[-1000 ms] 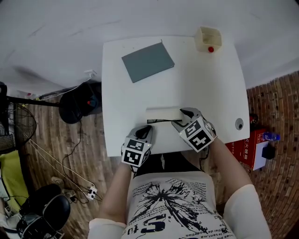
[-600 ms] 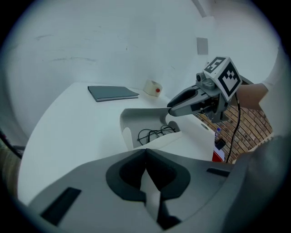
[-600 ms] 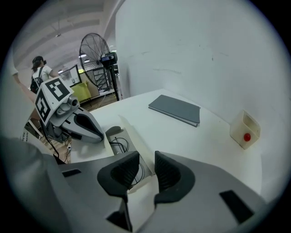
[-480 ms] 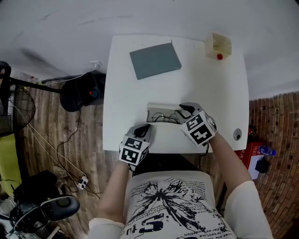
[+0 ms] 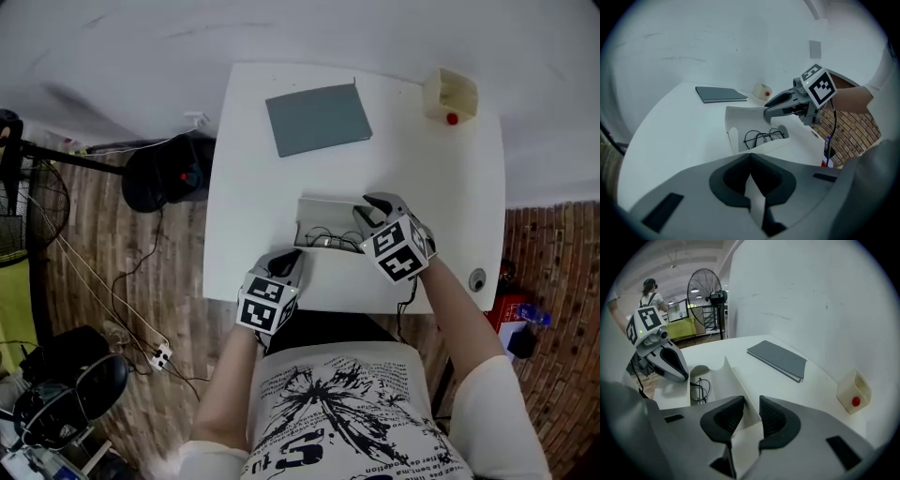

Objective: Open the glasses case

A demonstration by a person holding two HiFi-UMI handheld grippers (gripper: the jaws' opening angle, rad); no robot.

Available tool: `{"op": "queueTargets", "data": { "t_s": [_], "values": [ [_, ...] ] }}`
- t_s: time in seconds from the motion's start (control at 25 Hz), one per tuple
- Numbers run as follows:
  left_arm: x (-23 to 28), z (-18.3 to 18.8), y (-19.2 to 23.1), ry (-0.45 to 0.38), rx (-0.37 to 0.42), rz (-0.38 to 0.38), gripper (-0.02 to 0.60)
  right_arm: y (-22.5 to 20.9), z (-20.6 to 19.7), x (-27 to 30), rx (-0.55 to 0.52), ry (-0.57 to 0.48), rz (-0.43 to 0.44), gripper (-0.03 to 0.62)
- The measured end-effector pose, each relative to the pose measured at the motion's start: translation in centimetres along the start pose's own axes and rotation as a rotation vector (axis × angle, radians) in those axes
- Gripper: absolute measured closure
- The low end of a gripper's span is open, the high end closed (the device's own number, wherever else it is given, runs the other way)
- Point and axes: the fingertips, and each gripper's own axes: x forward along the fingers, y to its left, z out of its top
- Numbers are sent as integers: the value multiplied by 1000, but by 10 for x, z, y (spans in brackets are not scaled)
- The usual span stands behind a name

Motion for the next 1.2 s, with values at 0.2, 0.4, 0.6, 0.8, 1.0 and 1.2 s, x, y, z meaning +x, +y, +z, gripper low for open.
{"op": "queueTargets", "data": {
  "t_s": [0.2,0.4,0.6,0.8,1.0,1.2],
  "values": [
    [2,3,2,4,-5,13,568,-6,0,7,9,-6,1,460],
    [2,3,1,18,-4,18,568,-8,-2,7,62,-12,9,456],
    [-4,13,-2,23,48,31,568,-14,2,-8,168,-71,-26,400],
    [-25,50,-12,-65,105,37,568,-18,13,-43,302,-154,-43,420],
    [-53,99,-36,-194,166,25,568,-22,38,-95,379,-323,-78,511],
    [-89,153,-54,-316,248,29,568,-34,63,-153,371,-500,-153,583]
  ]
}}
